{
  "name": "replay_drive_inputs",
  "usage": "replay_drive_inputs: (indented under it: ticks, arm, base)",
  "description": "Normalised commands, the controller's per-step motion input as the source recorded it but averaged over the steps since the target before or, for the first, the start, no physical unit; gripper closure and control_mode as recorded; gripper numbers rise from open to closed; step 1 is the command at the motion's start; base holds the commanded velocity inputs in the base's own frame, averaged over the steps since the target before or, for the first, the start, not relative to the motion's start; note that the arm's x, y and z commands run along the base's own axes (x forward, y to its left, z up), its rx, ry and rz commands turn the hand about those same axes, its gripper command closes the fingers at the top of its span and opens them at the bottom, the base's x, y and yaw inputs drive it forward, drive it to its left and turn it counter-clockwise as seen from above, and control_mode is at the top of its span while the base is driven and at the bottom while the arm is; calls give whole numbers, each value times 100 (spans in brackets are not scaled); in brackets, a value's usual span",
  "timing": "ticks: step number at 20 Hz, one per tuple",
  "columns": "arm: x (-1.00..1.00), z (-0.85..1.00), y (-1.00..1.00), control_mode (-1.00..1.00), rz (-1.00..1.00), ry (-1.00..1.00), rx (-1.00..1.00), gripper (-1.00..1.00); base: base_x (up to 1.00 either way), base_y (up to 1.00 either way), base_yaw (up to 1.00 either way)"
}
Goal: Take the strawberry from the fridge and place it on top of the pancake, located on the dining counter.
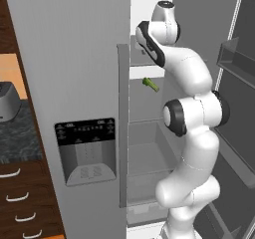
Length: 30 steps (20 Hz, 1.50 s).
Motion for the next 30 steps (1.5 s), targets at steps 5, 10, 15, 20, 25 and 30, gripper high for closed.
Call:
replay_drive_inputs:
  ticks: [5, 10, 15, 20, 25, 30]
  arm:
    - [-12, -24, 0, -100, 0, 0, 0, 100]
    - [-77, -5, 0, -100, -3, -9, 0, 100]
    - [-100, 0, 0, -100, 0, -33, -1, 100]
    - [-100, 1, 22, -100, -2, -17, -4, 100]
    - [-100, -6, 4, -100, -6, 22, -2, 100]
    - [-100, -59, 0, -100, 0, 20, -1, 100]
  base:
    - [0, 0, 0]
    - [0, 0, 0]
    - [0, 0, 0]
    - [0, 0, 0]
    - [0, 0, 0]
    - [0, 0, 0]
